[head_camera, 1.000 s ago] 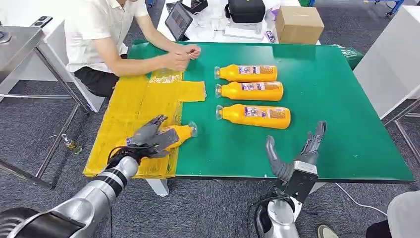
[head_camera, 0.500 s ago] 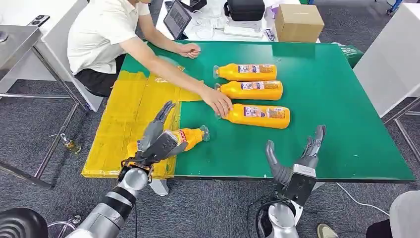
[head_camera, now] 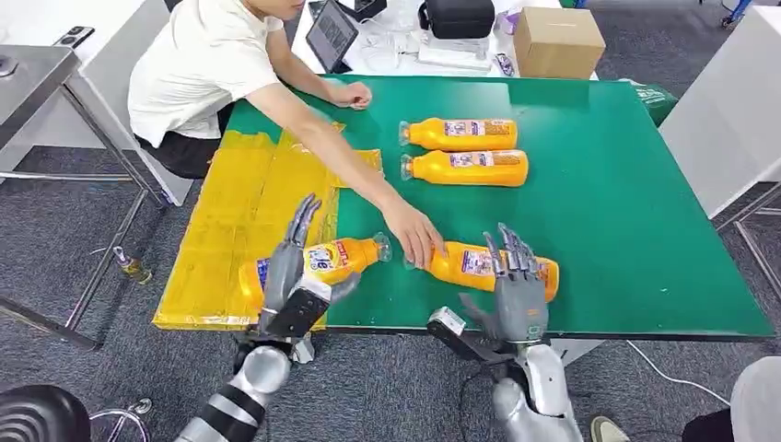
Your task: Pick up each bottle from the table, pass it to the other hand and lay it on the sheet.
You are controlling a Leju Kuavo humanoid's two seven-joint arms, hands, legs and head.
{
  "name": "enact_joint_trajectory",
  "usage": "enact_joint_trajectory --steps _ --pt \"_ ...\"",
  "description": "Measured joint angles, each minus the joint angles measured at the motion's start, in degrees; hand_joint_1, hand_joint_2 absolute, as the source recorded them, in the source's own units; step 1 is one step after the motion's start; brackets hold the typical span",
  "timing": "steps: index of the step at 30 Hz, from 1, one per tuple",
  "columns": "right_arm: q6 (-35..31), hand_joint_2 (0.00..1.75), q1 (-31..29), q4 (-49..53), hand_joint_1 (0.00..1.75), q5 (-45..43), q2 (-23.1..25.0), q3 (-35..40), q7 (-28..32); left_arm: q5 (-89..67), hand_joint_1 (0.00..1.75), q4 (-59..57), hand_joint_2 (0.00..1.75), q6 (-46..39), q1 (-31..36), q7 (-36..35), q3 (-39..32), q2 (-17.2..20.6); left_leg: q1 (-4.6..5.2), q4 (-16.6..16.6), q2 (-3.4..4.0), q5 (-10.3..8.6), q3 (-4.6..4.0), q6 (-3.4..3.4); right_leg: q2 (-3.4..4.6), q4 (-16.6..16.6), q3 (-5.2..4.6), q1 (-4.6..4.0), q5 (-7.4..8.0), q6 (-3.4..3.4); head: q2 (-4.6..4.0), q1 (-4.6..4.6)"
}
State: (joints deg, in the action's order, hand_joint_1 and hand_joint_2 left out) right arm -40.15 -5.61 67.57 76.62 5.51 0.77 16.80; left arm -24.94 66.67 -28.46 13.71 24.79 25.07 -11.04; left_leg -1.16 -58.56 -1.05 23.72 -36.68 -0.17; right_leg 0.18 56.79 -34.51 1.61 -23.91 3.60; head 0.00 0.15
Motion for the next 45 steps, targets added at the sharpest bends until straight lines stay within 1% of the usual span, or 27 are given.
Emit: enact_joint_trajectory --steps 3,7,10,14,22,28,34,39,42,45 --pt "-0.02 1.75 -0.77 -2.87 0.00 1.65 -2.61 -1.14 -1.30 0.83 0.00 1.15 1.75 -0.22 -2.79 0.31 1.63 -1.15 0.04 0.00 0.03 0.06 -0.07 0.07 0.03 -0.01 -0.09 0.02 0.01 0.01 0.00 0.00" --pt "-0.02 1.75 -1.15 -4.99 0.00 2.17 -4.18 -1.64 -1.71 0.87 0.00 1.79 1.75 -0.24 -4.01 0.33 2.53 -1.85 0.01 0.00 0.05 0.07 -0.06 0.09 0.02 -0.01 -0.11 0.00 0.00 0.00 0.00 -0.02" --pt "-0.02 1.75 -2.11 -7.26 0.00 3.18 -4.92 -1.43 -4.18 2.00 0.00 2.29 1.75 0.57 -4.34 0.50 3.17 -1.90 -0.04 0.01 0.09 0.07 -0.05 0.08 0.04 -0.01 -0.11 -0.07 0.00 0.00 0.00 -0.02" --pt "0.18 1.75 -3.76 -11.68 0.00 0.29 -6.39 1.16 -7.09 3.98 0.00 4.26 1.75 0.72 -4.93 0.61 4.28 -1.88 -0.03 0.00 0.10 0.05 -0.06 0.09 0.03 -0.01 -0.10 -0.05 0.00 0.00 0.00 0.00" --pt "1.79 1.75 -6.88 -16.34 0.00 -1.30 -8.71 5.53 -10.04 5.24 0.00 6.97 1.75 2.17 -5.13 -0.31 5.79 -1.72 -0.02 0.00 0.14 0.06 -0.03 0.09 0.05 -0.01 -0.08 -0.04 0.01 0.00 0.00 -0.02" --pt "2.47 1.75 -10.53 -19.46 0.00 -2.02 -10.21 8.68 -10.61 6.93 0.00 7.47 1.75 3.69 -4.80 -1.05 7.52 -1.72 -0.02 0.00 0.15 0.01 0.02 0.09 0.04 -0.01 -0.04 -0.04 0.05 0.01 0.00 -0.02" --pt "5.36 1.75 -14.25 -22.96 0.00 -3.47 -10.85 10.69 -10.57 9.99 0.00 7.47 1.75 6.41 -4.19 -2.19 9.03 -1.72 -0.02 0.00 0.16 0.01 0.03 0.09 0.05 -0.01 -0.05 -0.04 0.05 0.01 0.00 -0.02" --pt "7.75 1.75 -17.88 -27.32 0.00 -4.01 -11.26 11.95 -12.08 13.76 0.00 7.45 1.75 9.57 -3.31 -4.19 10.20 -1.72 -0.02 -0.01 0.15 0.01 0.04 0.09 0.05 -0.01 -0.03 -0.04 0.05 0.01 0.00 0.00" --pt "11.35 1.75 -19.33 -29.10 0.00 -6.76 -11.39 12.15 -11.71 16.27 0.00 7.45 1.75 11.27 -3.13 -5.99 10.55 -1.72 -0.02 -0.01 0.16 0.02 0.12 0.09 0.05 -0.01 0.02 -0.04 0.05 0.01 0.00 -0.02" --pt "15.96 1.75 -20.35 -29.67 0.00 -9.41 -11.59 12.21 -11.24 17.77 0.00 7.39 1.75 12.39 -2.88 -7.21 10.84 -1.70 -0.02 0.00 0.18 0.06 0.38 0.11 0.14 -0.03 0.24 -0.04 0.04 0.01 0.00 -0.02"
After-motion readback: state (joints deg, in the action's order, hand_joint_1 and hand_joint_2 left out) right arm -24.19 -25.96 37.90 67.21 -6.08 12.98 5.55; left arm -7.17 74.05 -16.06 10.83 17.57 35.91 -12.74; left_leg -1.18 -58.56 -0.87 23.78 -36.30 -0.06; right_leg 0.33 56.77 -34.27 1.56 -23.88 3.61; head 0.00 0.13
